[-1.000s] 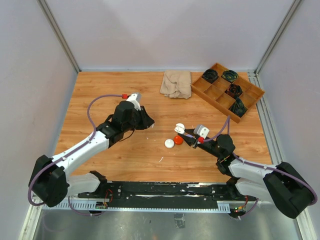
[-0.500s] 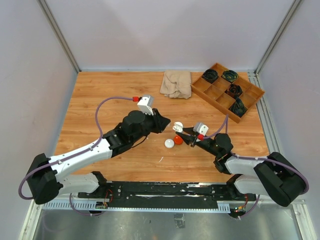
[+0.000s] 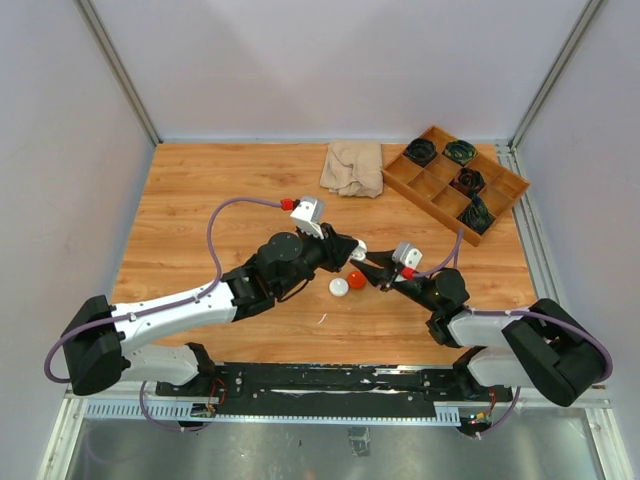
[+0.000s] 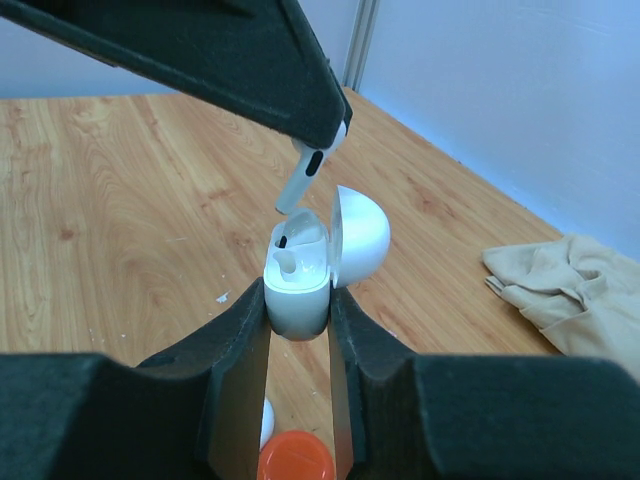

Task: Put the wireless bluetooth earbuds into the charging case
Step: Place the earbud in the charging case.

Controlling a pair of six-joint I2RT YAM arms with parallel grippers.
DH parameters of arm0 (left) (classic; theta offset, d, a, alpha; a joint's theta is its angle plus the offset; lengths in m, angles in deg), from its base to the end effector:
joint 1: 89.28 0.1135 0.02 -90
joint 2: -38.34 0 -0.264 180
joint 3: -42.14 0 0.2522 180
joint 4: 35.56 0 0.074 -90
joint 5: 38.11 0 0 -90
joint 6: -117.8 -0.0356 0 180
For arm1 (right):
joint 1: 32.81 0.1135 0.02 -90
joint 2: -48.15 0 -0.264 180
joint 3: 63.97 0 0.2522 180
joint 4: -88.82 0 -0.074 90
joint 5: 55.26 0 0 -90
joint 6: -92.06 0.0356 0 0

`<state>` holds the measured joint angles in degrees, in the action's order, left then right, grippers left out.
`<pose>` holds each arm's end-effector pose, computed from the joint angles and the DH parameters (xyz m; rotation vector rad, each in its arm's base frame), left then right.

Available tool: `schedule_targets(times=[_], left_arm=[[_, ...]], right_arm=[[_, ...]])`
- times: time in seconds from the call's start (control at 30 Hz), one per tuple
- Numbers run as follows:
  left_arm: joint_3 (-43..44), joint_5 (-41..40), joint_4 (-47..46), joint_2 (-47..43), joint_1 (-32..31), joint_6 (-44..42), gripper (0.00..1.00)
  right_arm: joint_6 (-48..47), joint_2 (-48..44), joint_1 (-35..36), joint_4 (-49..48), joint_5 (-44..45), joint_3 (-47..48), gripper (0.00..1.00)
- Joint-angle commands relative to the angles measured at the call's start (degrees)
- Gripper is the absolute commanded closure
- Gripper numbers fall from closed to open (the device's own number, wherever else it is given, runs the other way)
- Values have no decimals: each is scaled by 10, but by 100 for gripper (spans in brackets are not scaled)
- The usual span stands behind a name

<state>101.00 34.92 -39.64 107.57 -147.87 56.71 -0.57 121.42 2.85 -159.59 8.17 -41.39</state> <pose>0.1558 -0.2351 0.3031 0.2211 1.7433 -0.8913 0.1569 0.1322 0.2034 -0.8052 1.0661 0.7826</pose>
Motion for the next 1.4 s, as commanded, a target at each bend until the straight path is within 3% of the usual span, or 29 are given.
schedule_targets(times=[0.0,1.07,1.37], left_arm=[[-2,-35,-57,7,-13,-26,83],[-36,-76,-73,7,-47,-39,83],[-37,-83,-70,12,-52,-21,72]], right_arm=[[7,-19,14,-39,-5,4,99],[-1,-49,15,-30,6,-7,99],[-4,-53,15,-29,12,-10,99]])
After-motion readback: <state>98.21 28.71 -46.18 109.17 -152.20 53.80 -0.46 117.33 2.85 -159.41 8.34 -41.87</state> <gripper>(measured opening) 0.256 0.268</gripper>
